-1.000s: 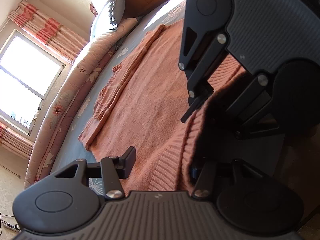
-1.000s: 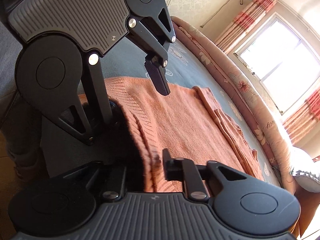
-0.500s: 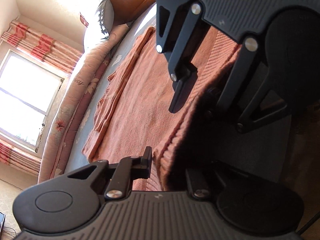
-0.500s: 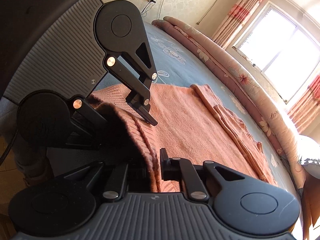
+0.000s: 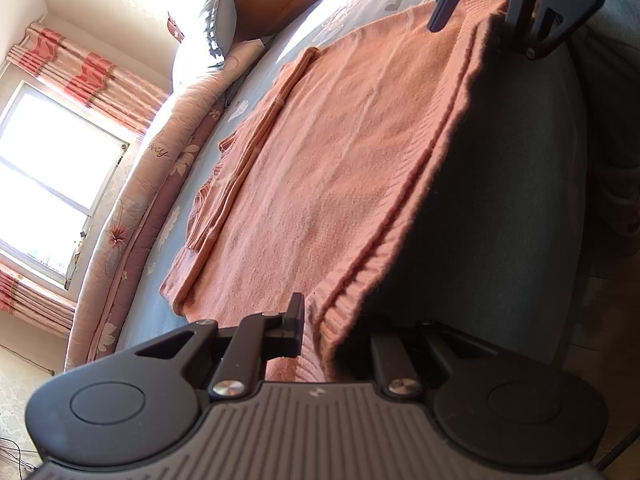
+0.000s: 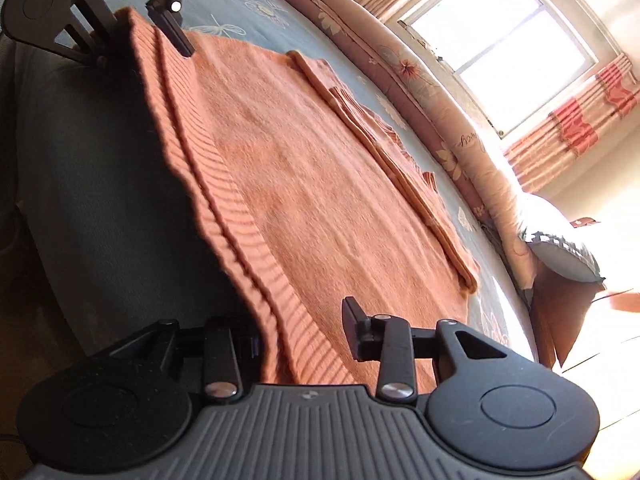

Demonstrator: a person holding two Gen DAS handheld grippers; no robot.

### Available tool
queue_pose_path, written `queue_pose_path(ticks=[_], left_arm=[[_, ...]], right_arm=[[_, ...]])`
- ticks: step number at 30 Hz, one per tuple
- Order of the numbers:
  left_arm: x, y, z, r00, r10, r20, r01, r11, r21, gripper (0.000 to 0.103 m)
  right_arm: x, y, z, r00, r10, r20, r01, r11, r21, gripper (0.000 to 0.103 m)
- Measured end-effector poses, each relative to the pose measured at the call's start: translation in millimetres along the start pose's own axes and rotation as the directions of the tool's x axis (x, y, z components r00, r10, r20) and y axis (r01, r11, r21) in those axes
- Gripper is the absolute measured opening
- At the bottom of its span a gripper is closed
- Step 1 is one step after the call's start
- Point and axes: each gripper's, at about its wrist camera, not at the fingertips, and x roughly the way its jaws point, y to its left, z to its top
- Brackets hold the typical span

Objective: Fold clothes
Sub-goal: 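Lift the hem with both grippers and fold it over toward the collar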

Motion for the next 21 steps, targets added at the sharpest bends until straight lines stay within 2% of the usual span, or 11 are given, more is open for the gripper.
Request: queue_pose_path(ticks=[5, 7, 13, 14, 16, 18, 21], left_arm=[[-2.1, 0.4, -2.4, 1.000, 0.000, -0.007, 0.000, 1.000, -0.012, 0.013], [-2.6, 0.9, -3.3, 1.000, 0.000, -0.010, 0.000, 1.000, -0.017, 0.014], [-3.0, -0.8, -4.4, 1.000, 0.002, -0.027, -0.003, 1.000, -0.008, 0.015], [-2.3, -0.9, -5.3, 0.999, 0.000, -0.034, 0.000, 1.000, -0.010, 0.016], [-1.0, -1.1, -7.2, 0.999, -0.004, -0.047, 0.004, 1.000, -0.014, 0.017], [-1.2, -3.6, -7.5, 0.998, -0.002, -0.058, 0.002, 1.000, -0.003, 0.016], [-2.9, -5.6, -6.4, 0.998, 0.012, -0.068, -0.011, 1.000, 0.016, 0.011]], right_arm=[[3.6, -26.9, -20.0, 0.999, -0.015, -0.047, 0.017, 0.999, 0.028, 0.042], [3.0, -29.0, -26.4, 0.998, -0.013, -0.059, 0.015, 1.000, 0.022, 0.048], [-1.8, -28.2, -43.4, 0.996, -0.014, -0.087, 0.014, 1.000, -0.005, 0.046], [-3.4, -27.7, -45.5, 0.996, -0.018, -0.087, 0.017, 1.000, -0.012, 0.043], [-3.9, -31.3, -48.1, 0.996, 0.011, -0.092, -0.009, 1.000, 0.019, 0.021], [-4.6, -31.6, -47.8, 0.995, 0.035, -0.095, -0.032, 0.999, 0.032, 0.010], [-7.2, -33.9, -44.6, 0.995, 0.049, -0.087, -0.046, 0.998, 0.043, 0.009]])
